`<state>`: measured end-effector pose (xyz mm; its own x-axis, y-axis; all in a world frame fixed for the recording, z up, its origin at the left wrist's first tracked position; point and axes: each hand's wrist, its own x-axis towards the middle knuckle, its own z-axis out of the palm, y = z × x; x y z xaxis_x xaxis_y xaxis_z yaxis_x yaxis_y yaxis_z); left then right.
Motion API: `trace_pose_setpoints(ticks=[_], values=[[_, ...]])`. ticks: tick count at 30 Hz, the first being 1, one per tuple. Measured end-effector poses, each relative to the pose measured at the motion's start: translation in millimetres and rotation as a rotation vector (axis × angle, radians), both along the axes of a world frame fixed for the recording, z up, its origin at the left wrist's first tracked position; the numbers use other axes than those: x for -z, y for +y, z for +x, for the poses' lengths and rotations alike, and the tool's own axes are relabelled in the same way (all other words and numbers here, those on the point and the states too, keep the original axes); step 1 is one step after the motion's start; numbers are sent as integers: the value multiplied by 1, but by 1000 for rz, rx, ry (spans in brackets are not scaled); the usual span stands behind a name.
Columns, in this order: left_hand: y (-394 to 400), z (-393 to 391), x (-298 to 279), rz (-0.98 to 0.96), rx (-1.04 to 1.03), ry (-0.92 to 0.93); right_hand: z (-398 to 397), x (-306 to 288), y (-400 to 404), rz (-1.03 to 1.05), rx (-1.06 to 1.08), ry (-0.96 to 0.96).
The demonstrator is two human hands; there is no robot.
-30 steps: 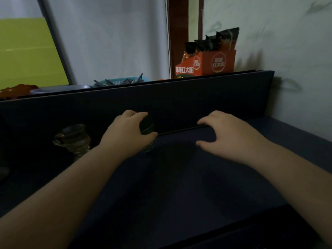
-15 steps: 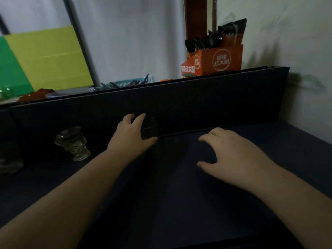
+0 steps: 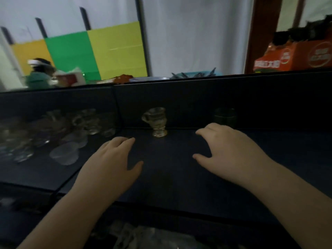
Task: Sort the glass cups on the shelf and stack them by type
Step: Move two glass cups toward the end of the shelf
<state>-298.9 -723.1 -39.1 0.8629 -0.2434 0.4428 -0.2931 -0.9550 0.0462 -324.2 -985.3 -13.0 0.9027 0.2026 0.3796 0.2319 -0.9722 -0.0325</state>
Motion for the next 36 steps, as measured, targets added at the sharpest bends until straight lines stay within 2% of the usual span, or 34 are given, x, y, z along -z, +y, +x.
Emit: trace_pose_setpoints(ticks=[3,11,17,25,31,36], values=[[67,-21,3,-53,-78,-8,5,1,67,-3,-65,0],[236,-57,7,-26,-227,-42,8,7,242,20,-237,4],[329,-61,15,-16,-280,-14,14,17,342,44,-334,37],[415,-28,19,-36,-334,-15,56,15,437,63,-408,-38],[475,18,8,-43,-363,-32,101,4,507,180,-440,-153],[533,56,2,-30,-408,-36,145,-10,563,151,-478,-168]])
